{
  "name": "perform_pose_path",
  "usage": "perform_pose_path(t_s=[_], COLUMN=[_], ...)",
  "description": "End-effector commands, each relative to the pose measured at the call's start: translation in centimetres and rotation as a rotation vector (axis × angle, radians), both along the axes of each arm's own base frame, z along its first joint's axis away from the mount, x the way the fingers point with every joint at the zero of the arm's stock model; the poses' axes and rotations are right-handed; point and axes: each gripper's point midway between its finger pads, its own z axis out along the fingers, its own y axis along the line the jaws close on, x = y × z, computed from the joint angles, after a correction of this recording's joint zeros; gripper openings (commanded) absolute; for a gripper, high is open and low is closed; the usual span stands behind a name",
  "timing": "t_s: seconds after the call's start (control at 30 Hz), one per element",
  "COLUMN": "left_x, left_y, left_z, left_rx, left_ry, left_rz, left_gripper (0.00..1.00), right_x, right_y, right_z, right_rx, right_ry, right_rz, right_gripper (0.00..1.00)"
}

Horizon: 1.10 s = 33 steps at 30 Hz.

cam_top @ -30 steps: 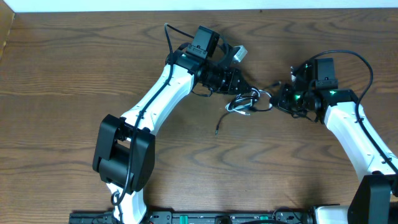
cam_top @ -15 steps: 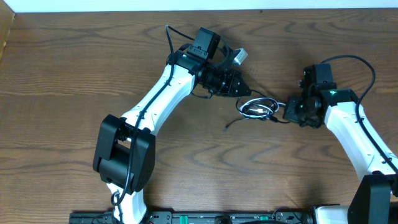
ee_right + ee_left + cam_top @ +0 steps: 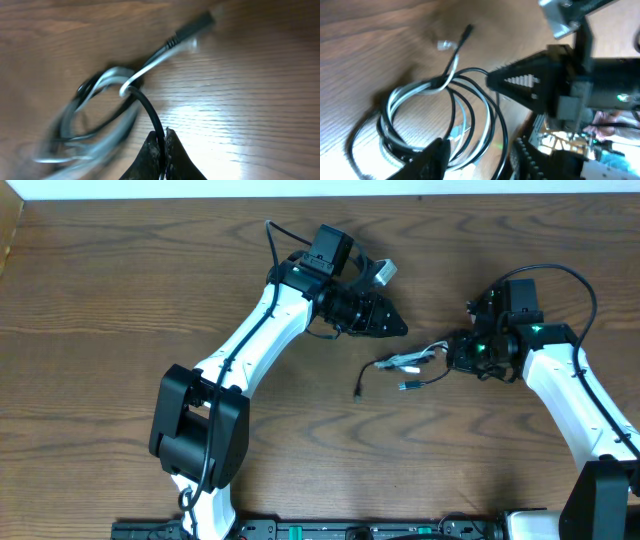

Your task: Untangle cables

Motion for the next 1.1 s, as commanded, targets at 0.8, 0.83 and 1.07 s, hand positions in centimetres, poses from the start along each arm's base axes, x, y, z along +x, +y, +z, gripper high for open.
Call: perform_pose_path(t_s=[0.8,0.83,1.07], left_x=[1.3,1.2,0.5], left_y=[0.1,-0.1,-0.4], left_z=[-10.9,-11.2,-13.9], left_rx=[0.356,0.358,0.453], left_ry=[-0.094,-0.090,-0.053], left_rz=[0.036,0.032,0.075], left_gripper=[0.50,0.50,0.50], right_x=[1.4,1.4,1.5], right_y=[-1.3,-1.3,-1.3], right_z=[0.9,0.9,0.9], right_rx=[-0.004,-0.004,-0.004], right_ry=[-0.044,-0.044,-0.045], right_rz=[-0.082,-0.082,-0.082], right_gripper=[0.59,0.59,0.60])
